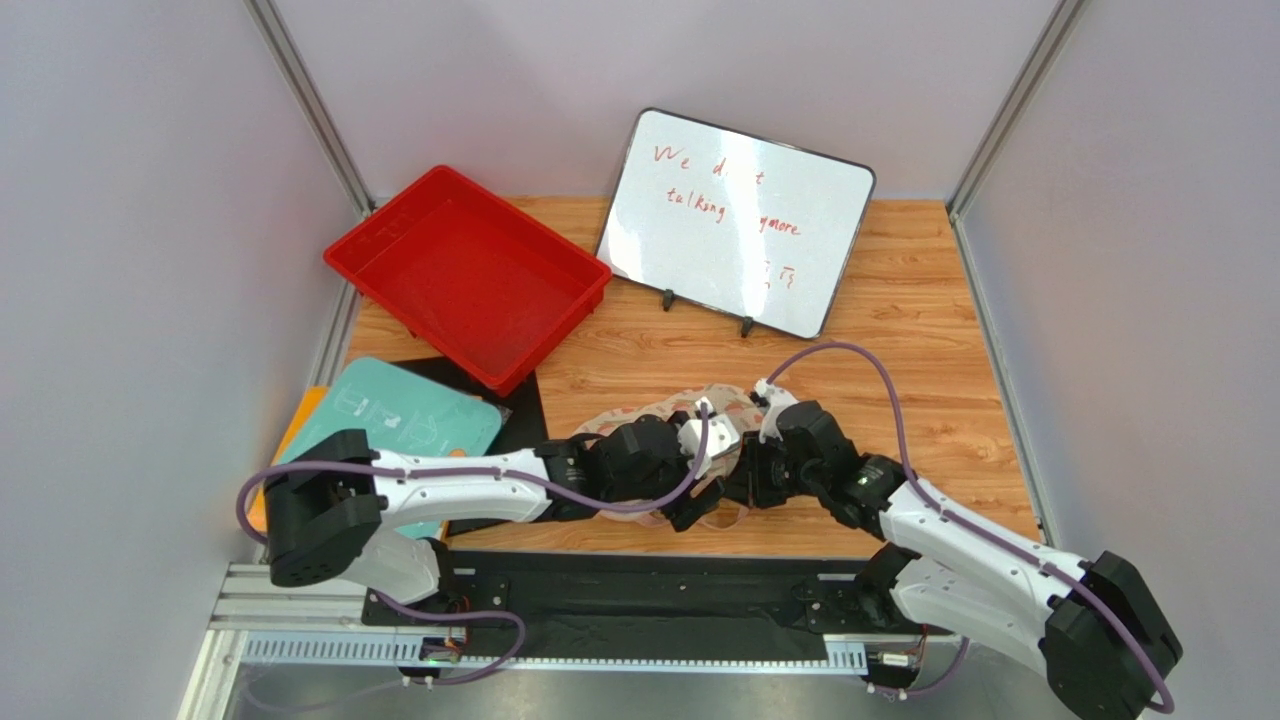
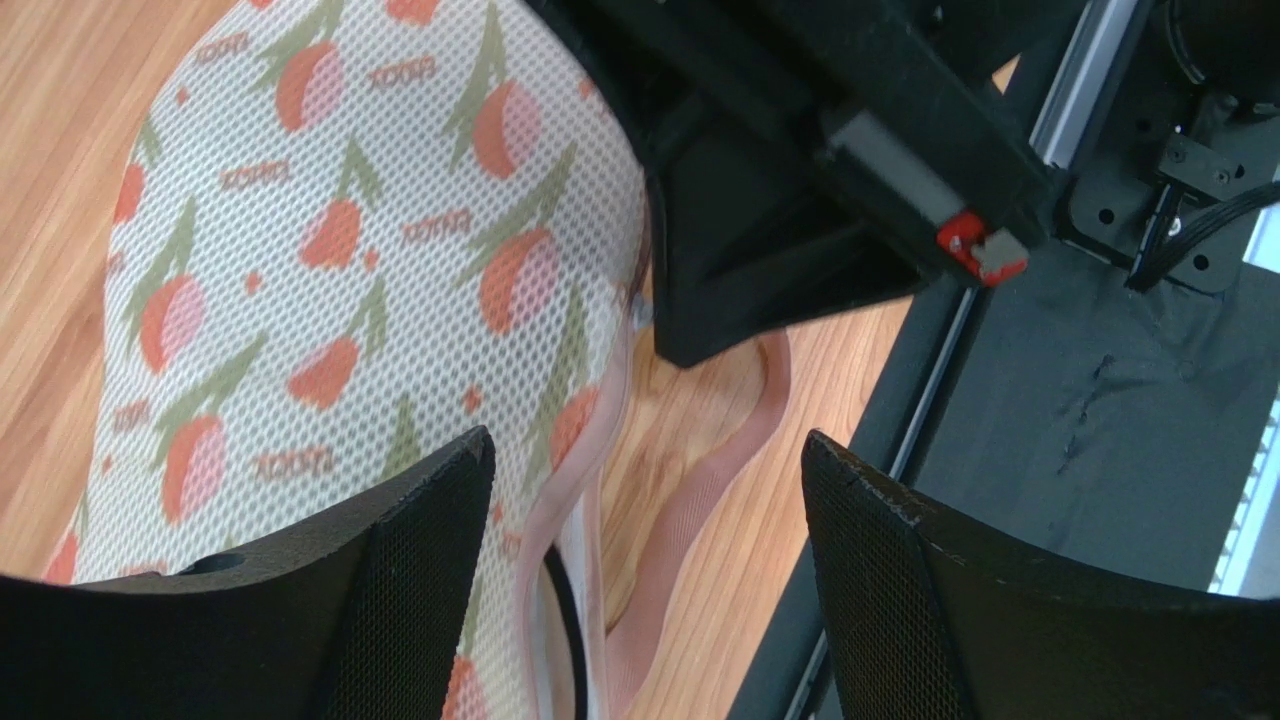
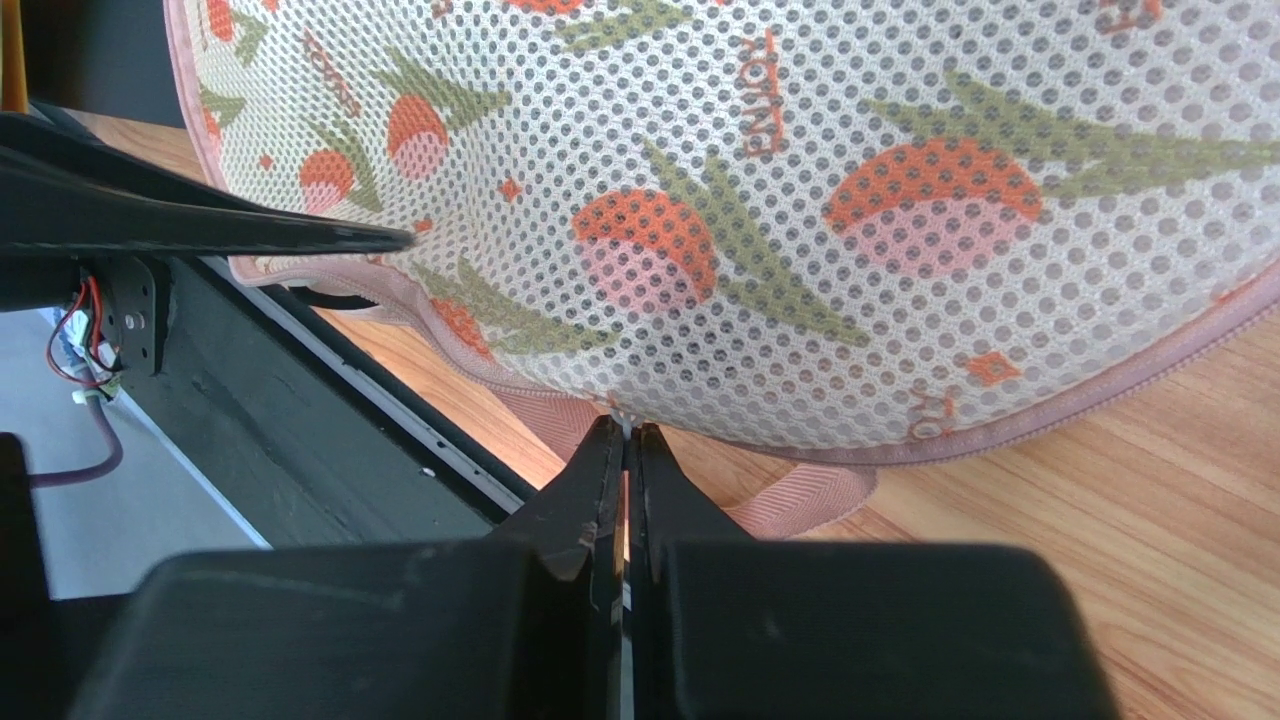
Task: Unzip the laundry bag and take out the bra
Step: Unzip the laundry bag at the center of the board.
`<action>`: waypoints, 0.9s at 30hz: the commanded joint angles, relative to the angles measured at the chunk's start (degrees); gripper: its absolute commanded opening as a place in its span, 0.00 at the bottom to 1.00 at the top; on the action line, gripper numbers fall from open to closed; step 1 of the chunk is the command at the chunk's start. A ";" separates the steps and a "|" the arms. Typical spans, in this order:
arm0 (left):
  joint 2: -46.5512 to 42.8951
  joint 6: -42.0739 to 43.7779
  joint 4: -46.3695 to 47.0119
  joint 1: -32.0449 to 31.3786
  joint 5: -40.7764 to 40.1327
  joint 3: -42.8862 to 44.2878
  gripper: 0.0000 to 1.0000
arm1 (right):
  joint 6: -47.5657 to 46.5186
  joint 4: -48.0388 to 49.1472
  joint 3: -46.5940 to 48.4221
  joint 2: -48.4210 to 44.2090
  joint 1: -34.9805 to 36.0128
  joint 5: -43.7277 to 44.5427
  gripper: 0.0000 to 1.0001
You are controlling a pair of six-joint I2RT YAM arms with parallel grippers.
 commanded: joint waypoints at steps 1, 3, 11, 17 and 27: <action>4.97 1.88 4.07 -0.69 2.16 3.03 0.80 | 0.22 2.71 0.83 -1.16 -0.15 -1.64 0.00; 6.30 1.88 4.51 -0.69 1.55 3.56 0.80 | 0.22 2.72 0.92 -1.16 -0.15 -1.99 0.00; 10.70 2.67 3.72 -0.77 -2.75 4.70 0.76 | 0.31 2.19 0.66 -2.83 -0.15 -2.61 0.00; 13.51 2.85 4.07 -0.77 -5.57 4.44 0.61 | 0.22 0.78 0.66 -4.50 -0.23 -2.52 0.00; 12.99 1.09 4.95 -0.77 -9.44 2.59 0.01 | -0.22 -1.67 0.75 -5.47 -0.15 -1.29 0.00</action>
